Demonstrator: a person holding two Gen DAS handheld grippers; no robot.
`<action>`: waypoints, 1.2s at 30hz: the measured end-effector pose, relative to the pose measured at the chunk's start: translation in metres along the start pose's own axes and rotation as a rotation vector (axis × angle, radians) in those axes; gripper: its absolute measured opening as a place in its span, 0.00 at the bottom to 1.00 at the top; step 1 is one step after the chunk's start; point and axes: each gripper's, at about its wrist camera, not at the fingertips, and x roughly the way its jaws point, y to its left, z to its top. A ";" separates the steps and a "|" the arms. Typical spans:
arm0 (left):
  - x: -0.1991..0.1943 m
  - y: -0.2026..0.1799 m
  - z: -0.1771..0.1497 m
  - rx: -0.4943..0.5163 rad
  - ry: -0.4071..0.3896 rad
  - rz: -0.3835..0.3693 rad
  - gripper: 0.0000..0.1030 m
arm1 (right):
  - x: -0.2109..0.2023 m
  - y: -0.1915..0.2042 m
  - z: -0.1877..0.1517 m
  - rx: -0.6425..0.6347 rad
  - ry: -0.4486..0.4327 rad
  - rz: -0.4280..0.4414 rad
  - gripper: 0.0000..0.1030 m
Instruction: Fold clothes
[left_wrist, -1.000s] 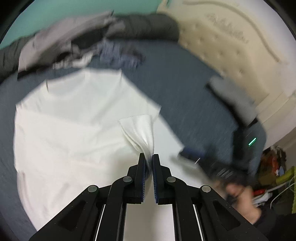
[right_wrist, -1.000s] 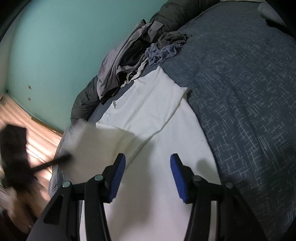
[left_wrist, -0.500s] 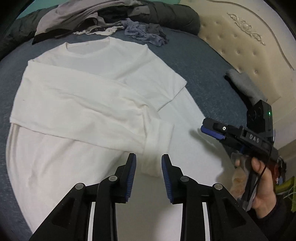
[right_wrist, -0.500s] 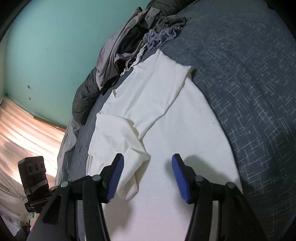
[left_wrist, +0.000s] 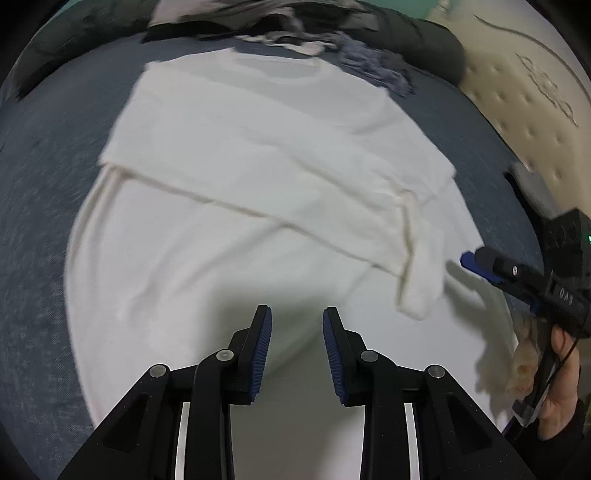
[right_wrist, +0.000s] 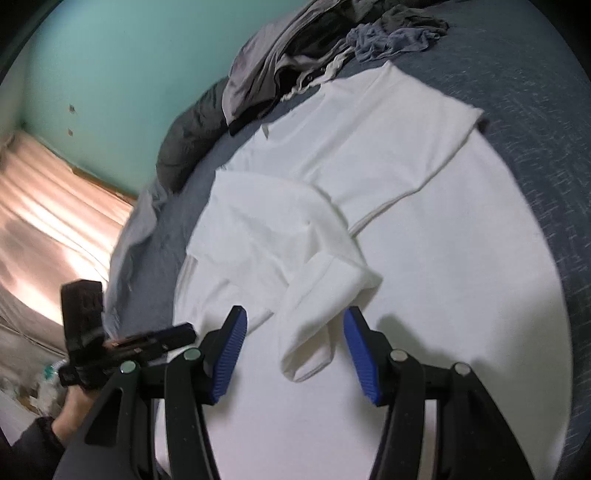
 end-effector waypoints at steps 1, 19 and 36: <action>-0.001 0.008 -0.002 -0.016 -0.002 0.001 0.31 | 0.004 0.000 -0.002 0.005 0.007 -0.005 0.54; -0.007 0.086 -0.042 -0.171 -0.077 -0.085 0.33 | -0.028 -0.023 -0.018 0.052 -0.064 -0.265 0.06; -0.005 0.092 -0.048 -0.182 -0.108 -0.119 0.36 | 0.039 0.031 -0.003 0.013 0.107 -0.389 0.61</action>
